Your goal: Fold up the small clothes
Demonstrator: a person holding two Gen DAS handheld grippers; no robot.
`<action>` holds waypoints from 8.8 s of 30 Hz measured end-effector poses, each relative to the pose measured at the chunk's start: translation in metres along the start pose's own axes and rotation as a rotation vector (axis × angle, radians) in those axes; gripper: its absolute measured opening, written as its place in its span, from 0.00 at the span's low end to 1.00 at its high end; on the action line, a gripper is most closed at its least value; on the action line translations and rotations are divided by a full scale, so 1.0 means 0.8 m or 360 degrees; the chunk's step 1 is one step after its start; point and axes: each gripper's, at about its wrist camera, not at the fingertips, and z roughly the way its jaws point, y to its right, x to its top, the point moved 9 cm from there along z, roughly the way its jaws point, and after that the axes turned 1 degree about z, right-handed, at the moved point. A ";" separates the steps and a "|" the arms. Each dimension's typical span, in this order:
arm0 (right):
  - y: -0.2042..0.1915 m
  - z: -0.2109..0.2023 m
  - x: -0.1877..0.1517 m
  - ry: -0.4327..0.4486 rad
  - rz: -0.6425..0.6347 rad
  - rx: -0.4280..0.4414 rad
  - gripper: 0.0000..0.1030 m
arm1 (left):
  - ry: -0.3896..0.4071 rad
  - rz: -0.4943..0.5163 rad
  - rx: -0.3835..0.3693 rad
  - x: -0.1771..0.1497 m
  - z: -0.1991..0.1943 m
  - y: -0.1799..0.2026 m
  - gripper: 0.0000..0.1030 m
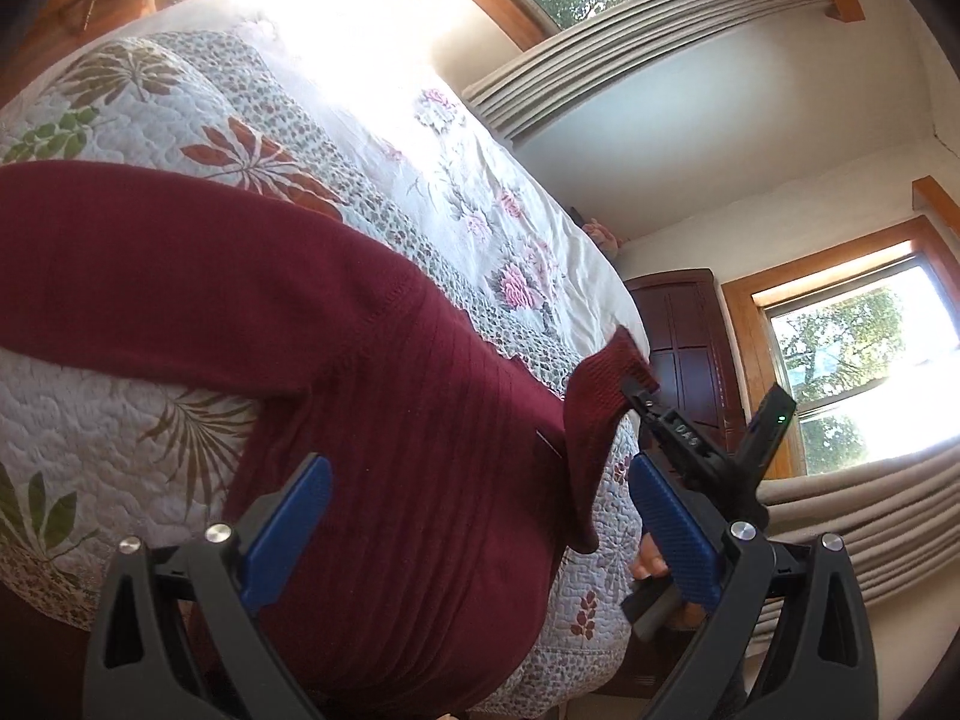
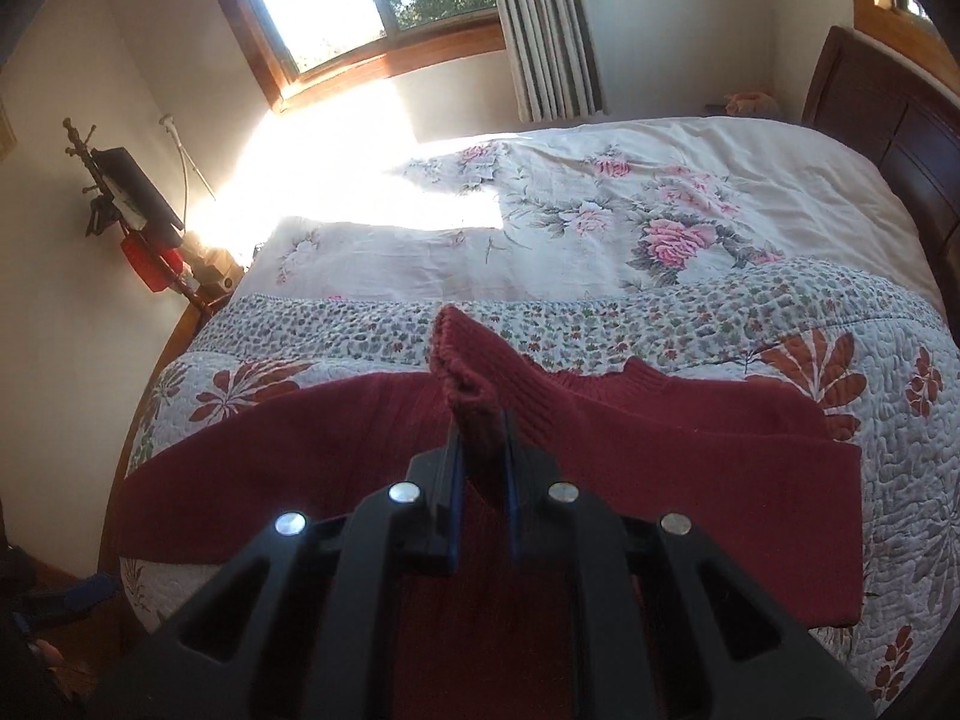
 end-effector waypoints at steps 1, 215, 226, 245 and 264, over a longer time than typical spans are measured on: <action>-0.008 0.016 -0.013 -0.0039 -0.0024 -0.0009 0.10 | -0.0008 -0.0010 -0.0012 0.002 0.005 0.000 0.96; 0.247 -0.074 0.040 -0.0105 0.0759 0.0533 0.06 | -0.0282 -0.0006 0.0138 -0.137 0.115 -0.073 0.63; 0.328 0.012 -0.070 -0.0302 0.1017 0.0499 0.06 | -0.0370 0.0063 0.0171 -0.137 0.145 -0.047 0.63; 0.331 0.026 -0.128 -0.0445 0.0877 0.0617 0.14 | -0.0312 0.0092 0.0206 -0.182 0.155 0.004 0.63; 0.338 -0.138 -0.331 -0.0452 0.0909 0.0470 0.74 | -0.0276 0.0019 0.0530 -0.218 -0.004 -0.237 0.85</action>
